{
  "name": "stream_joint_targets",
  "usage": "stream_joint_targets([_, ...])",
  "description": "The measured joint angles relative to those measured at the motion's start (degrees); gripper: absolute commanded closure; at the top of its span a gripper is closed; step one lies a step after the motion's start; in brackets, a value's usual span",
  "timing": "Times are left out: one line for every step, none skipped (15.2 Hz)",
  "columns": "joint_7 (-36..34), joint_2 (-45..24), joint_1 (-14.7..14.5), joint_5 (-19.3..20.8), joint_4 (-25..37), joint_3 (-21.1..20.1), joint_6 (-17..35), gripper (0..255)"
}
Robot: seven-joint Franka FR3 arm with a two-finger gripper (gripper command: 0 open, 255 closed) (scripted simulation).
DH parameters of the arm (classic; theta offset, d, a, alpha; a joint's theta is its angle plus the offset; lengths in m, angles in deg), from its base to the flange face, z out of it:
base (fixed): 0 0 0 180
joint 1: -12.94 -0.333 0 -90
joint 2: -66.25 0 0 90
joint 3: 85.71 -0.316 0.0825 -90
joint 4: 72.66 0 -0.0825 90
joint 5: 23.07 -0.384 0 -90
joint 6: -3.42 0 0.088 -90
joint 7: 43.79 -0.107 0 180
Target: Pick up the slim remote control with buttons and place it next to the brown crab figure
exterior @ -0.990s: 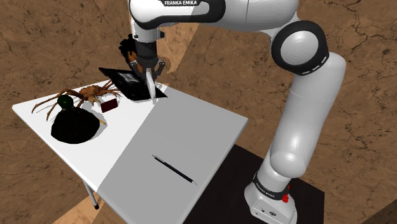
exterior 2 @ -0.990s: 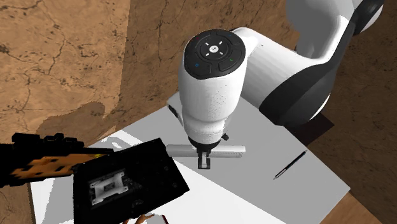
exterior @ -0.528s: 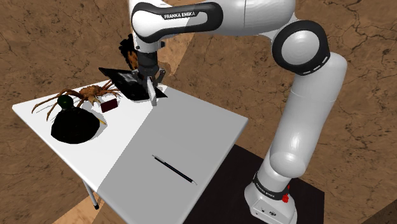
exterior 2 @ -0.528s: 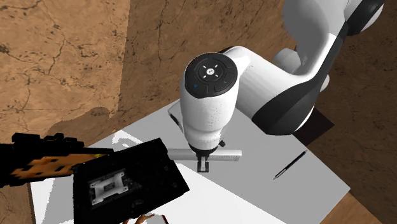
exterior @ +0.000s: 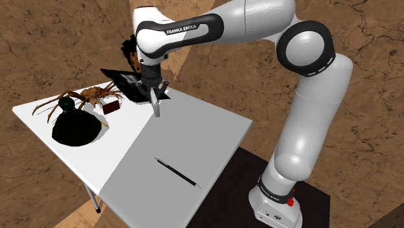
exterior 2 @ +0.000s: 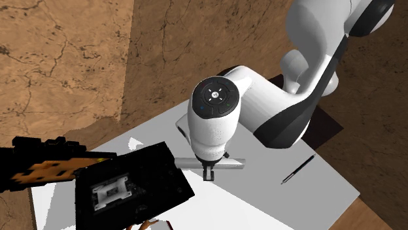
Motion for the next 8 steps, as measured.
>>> stream_joint_targets([-0.05,-0.10,0.00,0.03,-0.73,0.00,0.82,255])
stream_joint_targets([-0.18,-0.43,-0.05,0.12,-1.26,-0.02,1.68,255])
stream_joint_targets([-0.16,-0.60,-0.02,0.16,-1.72,0.01,2.29,255])
stream_joint_targets([-0.16,-0.74,0.00,0.20,-2.33,0.03,3.07,255])
stream_joint_targets([-0.23,-0.62,0.00,0.20,-3.21,0.03,3.84,255])
stream_joint_targets([-0.24,-0.69,0.01,0.23,-3.72,0.03,4.45,255])
stream_joint_targets([-0.38,-0.99,-0.04,0.31,-4.20,0.01,5.23,255])
stream_joint_targets([-0.41,-1.20,-0.03,0.37,-4.71,0.02,5.93,255])
